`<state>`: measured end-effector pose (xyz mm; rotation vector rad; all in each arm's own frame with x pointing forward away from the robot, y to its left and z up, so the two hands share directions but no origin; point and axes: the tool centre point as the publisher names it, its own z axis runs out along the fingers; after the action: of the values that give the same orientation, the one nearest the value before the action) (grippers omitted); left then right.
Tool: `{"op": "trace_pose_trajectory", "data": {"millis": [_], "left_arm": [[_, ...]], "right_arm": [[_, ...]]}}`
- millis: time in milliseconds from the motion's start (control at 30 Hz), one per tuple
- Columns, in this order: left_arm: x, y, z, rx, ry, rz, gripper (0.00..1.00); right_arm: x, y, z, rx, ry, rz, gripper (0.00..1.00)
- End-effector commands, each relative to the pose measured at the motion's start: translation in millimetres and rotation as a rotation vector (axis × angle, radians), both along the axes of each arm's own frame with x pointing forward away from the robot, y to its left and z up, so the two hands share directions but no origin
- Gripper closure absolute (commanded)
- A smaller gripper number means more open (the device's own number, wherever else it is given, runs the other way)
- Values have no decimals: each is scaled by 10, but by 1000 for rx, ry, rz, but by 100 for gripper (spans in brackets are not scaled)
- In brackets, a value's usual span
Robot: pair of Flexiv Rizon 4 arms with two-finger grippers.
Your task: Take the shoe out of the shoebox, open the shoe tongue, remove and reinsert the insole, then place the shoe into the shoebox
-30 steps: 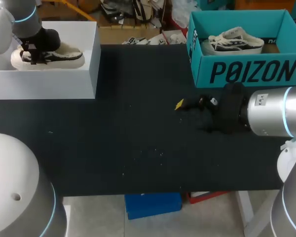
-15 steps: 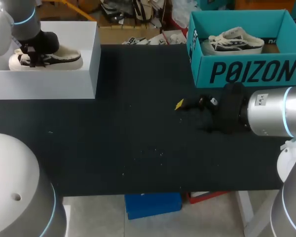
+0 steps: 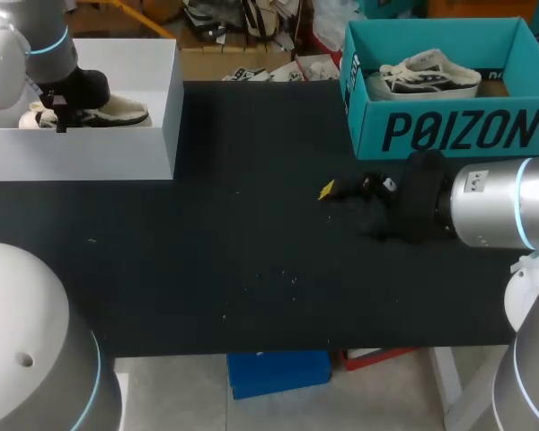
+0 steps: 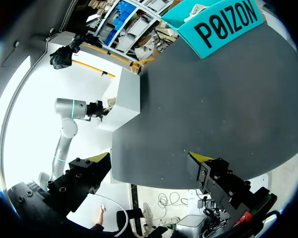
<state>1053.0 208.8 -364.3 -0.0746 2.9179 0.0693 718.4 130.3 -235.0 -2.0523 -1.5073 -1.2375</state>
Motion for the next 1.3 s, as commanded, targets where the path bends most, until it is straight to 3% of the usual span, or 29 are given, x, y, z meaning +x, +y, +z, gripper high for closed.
{"op": "trace_pose_trajectory", "data": {"millis": [33, 67, 133, 167, 233, 267, 533, 800, 1033, 1300], "left_arm": [[29, 3, -34, 4, 17, 3, 88], [28, 3, -34, 4, 20, 3, 73], [26, 6, -27, 4, 23, 4, 54], [26, 7, -20, 4, 24, 6, 50], [34, 8, 0, 4, 25, 10, 6], [40, 4, 27, 3, 24, 11, 0], [97, -104, 275, -4, 7, -2, 0], [61, -319, 662, -2, 22, -19, 0], [-87, -588, 1017, -20, 24, -39, 0], [-470, -996, 1244, -55, 21, -84, 0]], "right_arm": [[-12, -41, 12, 5, 2, 8, 0], [-12, -41, 12, 5, 2, 8, 0], [-12, -41, 12, 5, 2, 8, 0], [-12, -41, 12, 5, 2, 8, 0], [-12, -41, 12, 5, 2, 8, 0], [-12, -41, 12, 5, 2, 8, 0], [-12, -41, 12, 5, 2, 8, 0], [-12, -41, 12, 5, 2, 8, 0], [-12, -41, 12, 5, 2, 8, 0], [-12, -41, 12, 5, 2, 8, 0]]}}
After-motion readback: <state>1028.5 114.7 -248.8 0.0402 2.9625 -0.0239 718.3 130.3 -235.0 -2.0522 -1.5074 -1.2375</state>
